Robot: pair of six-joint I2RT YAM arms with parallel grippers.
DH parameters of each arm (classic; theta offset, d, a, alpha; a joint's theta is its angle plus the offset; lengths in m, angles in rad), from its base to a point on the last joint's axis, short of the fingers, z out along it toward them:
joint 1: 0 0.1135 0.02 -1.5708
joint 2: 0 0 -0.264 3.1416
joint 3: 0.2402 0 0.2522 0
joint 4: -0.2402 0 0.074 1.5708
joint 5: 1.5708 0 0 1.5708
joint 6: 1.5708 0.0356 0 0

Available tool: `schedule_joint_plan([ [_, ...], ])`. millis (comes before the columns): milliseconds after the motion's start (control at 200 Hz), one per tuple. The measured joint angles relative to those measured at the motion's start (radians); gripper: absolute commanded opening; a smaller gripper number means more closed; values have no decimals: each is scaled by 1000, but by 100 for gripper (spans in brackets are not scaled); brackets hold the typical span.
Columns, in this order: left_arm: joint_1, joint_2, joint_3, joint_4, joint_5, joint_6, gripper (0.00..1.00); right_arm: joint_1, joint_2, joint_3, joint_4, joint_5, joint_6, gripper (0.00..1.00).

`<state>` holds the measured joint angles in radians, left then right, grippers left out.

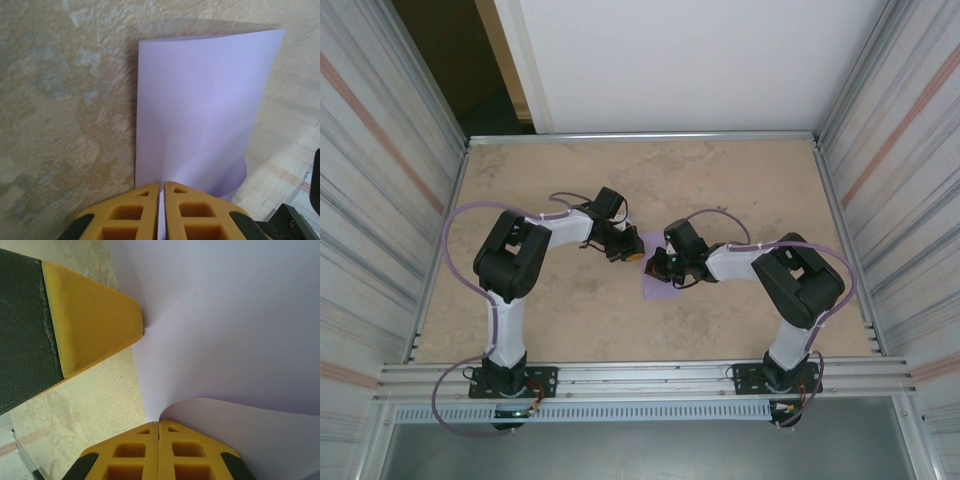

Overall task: Fold a paper plane with a square sheet of paper (pick it up from the middle)
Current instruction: Fold the triangle a second time at the center of the table.

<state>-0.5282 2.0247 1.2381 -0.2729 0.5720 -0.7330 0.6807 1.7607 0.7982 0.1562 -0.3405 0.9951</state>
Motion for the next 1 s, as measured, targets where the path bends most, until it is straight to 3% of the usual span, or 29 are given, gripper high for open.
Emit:
schedule_joint_plan([
  [997,-2,1,0,0,0,-1,11,-2,0,0,23,4,18,0],
])
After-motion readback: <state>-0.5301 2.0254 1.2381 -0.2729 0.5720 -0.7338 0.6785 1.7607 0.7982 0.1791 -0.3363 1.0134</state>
